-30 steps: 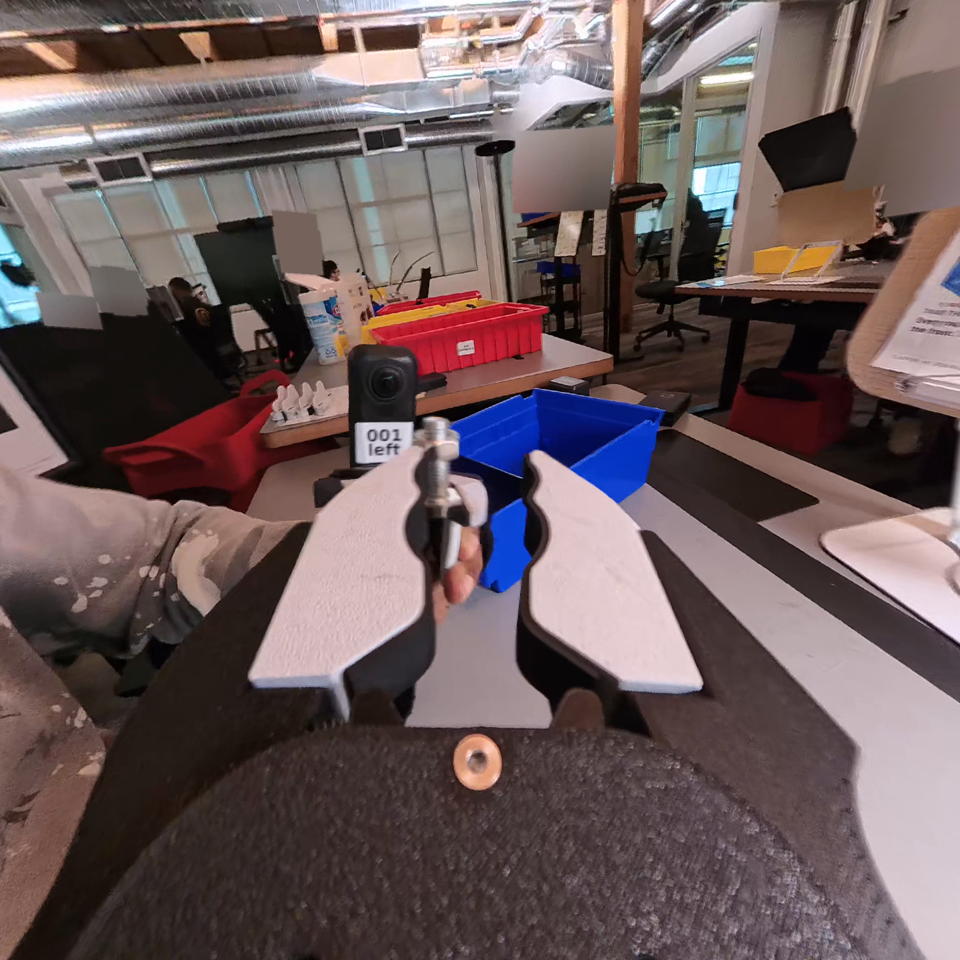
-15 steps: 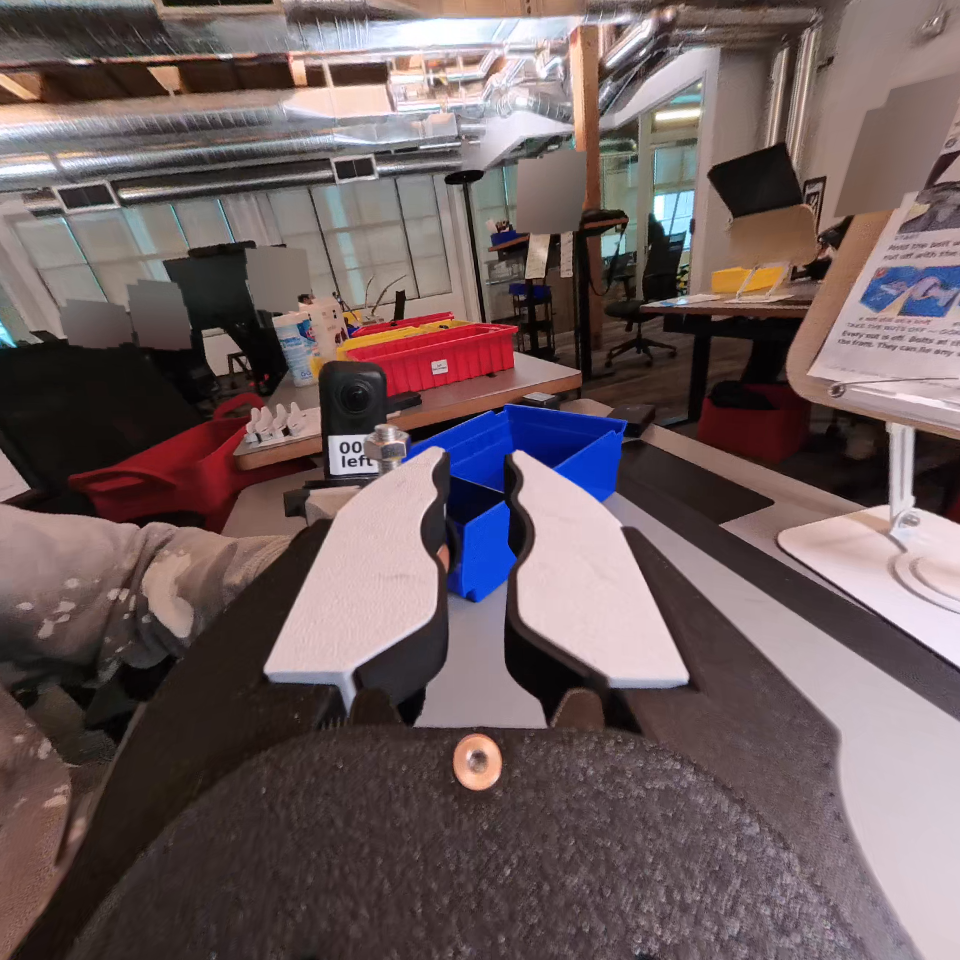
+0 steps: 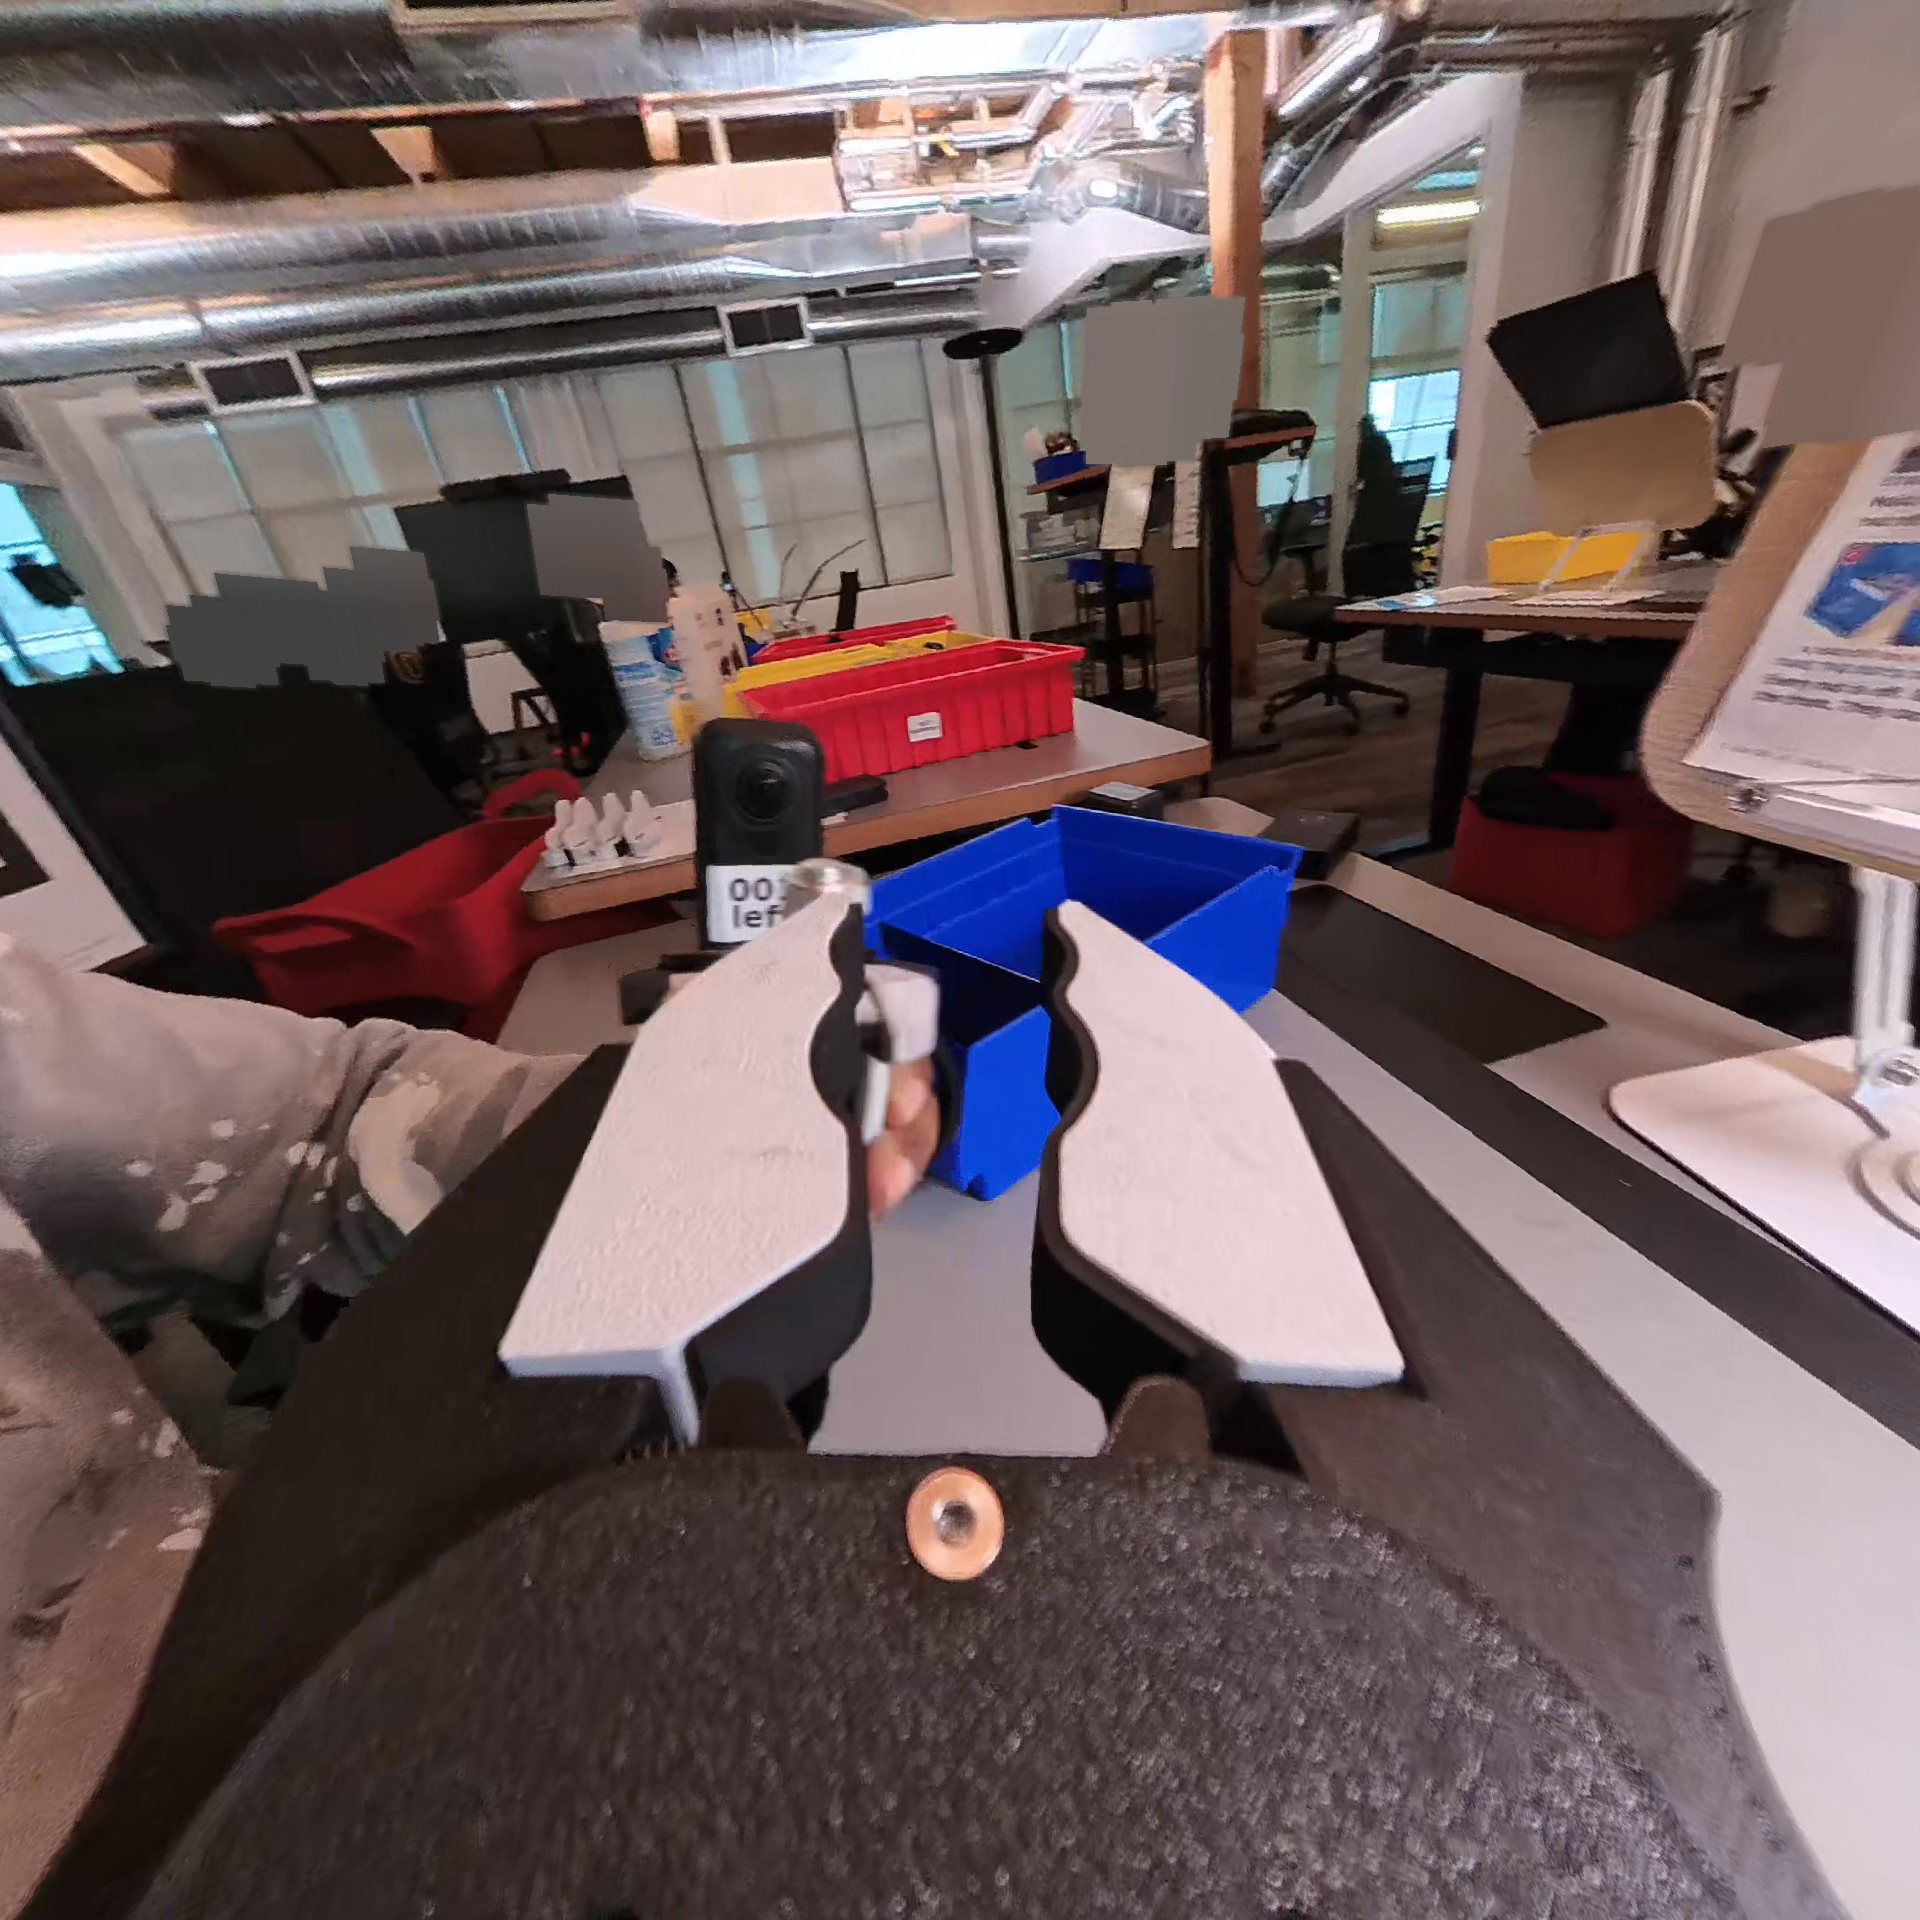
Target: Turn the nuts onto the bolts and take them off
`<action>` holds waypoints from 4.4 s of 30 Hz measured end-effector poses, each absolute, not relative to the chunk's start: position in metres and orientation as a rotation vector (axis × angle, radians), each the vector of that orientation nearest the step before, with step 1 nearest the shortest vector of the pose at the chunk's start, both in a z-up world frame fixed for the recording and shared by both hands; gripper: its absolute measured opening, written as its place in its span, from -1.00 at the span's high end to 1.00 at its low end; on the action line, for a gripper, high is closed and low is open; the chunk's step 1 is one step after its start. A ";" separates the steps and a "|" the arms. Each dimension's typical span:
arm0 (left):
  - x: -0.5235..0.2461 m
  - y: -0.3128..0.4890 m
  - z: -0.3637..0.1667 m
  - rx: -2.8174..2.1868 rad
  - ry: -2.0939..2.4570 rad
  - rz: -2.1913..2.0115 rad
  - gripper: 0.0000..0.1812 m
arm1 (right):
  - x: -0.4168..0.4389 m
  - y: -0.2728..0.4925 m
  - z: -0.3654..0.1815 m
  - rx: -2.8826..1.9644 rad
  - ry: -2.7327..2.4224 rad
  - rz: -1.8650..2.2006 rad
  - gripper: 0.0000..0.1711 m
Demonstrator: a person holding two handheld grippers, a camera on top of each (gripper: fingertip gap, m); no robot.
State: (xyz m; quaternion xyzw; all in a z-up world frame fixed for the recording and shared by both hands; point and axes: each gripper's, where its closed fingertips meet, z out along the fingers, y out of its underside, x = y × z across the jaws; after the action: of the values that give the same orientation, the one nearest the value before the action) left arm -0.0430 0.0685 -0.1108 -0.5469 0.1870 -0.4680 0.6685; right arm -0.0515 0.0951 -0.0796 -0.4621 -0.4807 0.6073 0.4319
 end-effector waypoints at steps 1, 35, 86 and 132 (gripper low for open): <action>-0.043 0.069 -0.112 -1.238 0.420 -1.057 0.80 | -0.053 0.087 -0.080 -1.134 -1.223 1.519 0.59; -0.041 0.066 -0.110 -1.234 0.446 -1.032 0.80 | -0.051 0.103 -0.080 -1.190 -1.143 1.518 0.71; -0.038 0.066 -0.113 -1.236 0.463 -1.025 0.81 | -0.050 0.077 -0.070 -1.072 -1.227 1.525 0.59; -0.011 0.040 -0.119 -1.184 0.616 -1.309 0.80 | -0.035 0.042 -0.082 -0.885 -1.508 1.650 0.80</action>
State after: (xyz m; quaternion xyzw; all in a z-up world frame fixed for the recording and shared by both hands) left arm -0.0114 0.0405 -0.1186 -0.5094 0.2651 -0.5633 0.5941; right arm -0.0347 0.0420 -0.0823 -0.3433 -0.5852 0.6402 0.3602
